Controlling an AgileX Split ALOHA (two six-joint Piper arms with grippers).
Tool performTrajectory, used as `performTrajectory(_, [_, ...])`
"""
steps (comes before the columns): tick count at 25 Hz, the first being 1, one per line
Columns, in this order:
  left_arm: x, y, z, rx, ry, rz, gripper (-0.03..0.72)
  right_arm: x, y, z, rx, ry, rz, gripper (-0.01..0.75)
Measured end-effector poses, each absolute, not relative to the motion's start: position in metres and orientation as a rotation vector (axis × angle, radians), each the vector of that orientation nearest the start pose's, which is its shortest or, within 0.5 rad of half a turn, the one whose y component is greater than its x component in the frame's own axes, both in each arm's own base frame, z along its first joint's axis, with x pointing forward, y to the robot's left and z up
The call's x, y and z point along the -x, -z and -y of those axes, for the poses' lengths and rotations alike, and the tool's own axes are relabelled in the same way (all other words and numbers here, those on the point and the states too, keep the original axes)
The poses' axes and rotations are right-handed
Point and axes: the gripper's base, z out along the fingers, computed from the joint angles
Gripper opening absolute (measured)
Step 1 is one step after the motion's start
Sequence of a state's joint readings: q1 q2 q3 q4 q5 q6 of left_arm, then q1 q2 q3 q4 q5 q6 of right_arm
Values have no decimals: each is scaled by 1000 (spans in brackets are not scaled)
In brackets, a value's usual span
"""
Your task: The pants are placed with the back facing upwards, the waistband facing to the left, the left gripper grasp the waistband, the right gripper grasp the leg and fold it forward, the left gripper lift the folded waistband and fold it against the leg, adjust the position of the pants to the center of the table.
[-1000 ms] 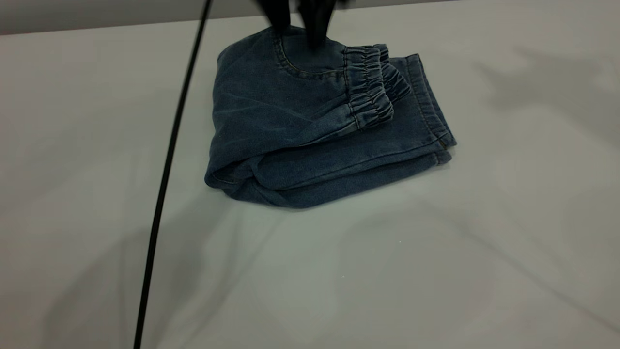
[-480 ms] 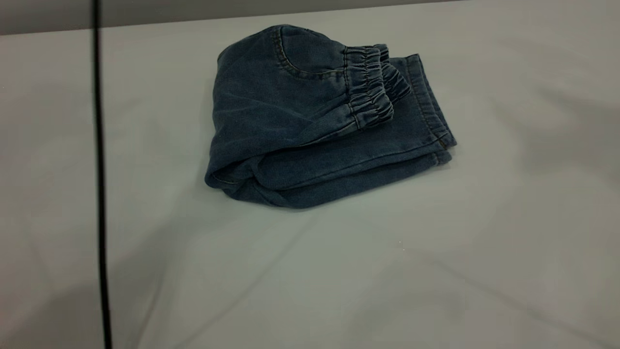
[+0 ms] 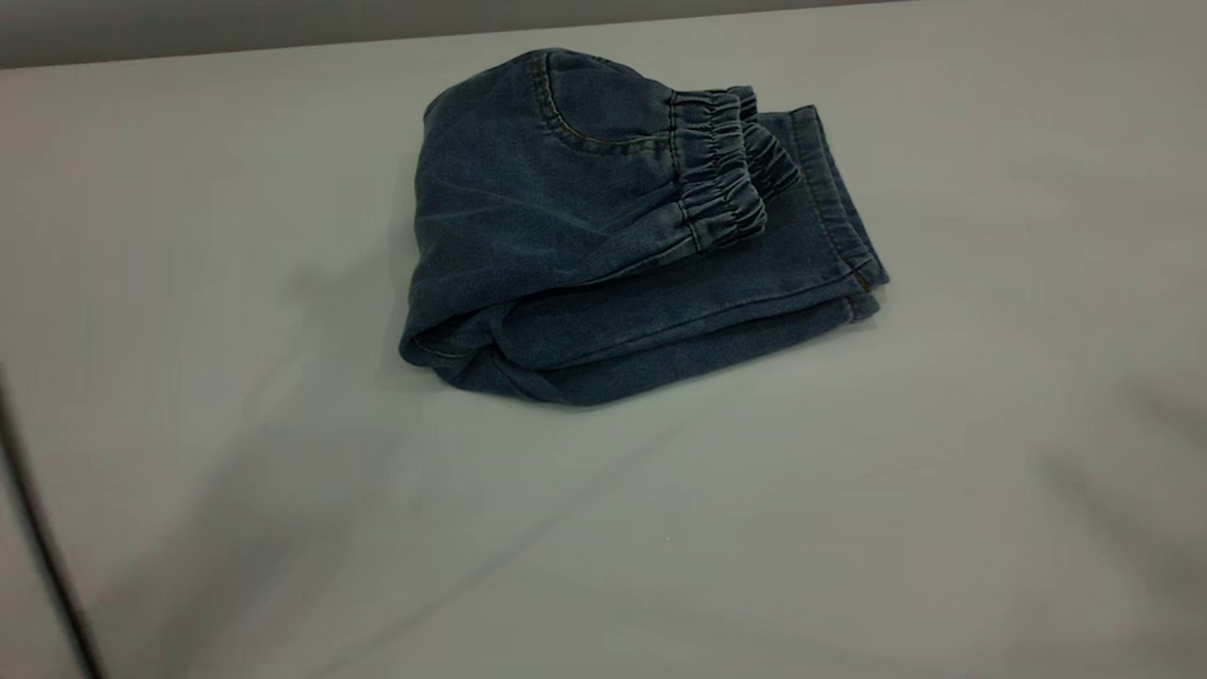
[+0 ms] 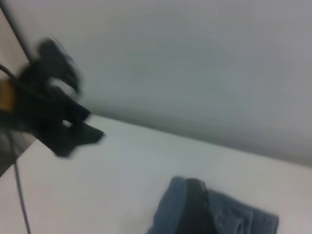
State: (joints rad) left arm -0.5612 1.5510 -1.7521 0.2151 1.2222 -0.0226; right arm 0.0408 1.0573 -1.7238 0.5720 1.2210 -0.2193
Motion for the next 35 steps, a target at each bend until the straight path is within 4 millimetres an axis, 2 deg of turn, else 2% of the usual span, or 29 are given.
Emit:
performTrajectory(6, [-204, -434, 113, -654, 64, -2362, 456, -55, -513, -48, 387, -528, -1883, 461])
performTrajectory(10, [-158, -427, 84, -645, 66, -2336, 456, -16, -483, -43, 358, -501, -1880, 461])
performTrajectory(17, [-91, -398, 43, -627, 102, -2282, 456, 35, -425, -38, 357, -438, -1844, 461])
performTrajectory(19, [-76, -387, 34, -625, 109, -2268, 456, 45, -407, -35, 341, -400, -1844, 461])
performTrajectory(21, [-62, -376, 25, -624, 111, -2254, 456, 53, -389, -31, 316, -357, -1840, 462])
performTrajectory(24, [-51, -364, 18, -619, 116, -2240, 456, 54, -365, -23, 278, -255, -1870, 462])
performTrajectory(27, [-44, -356, 17, -622, 152, -2240, 456, 47, -343, -18, 260, -192, -1925, 462])
performTrajectory(35, [-29, -328, 12, -629, 204, -2252, 456, 19, -300, -17, 275, -162, -2078, 462])
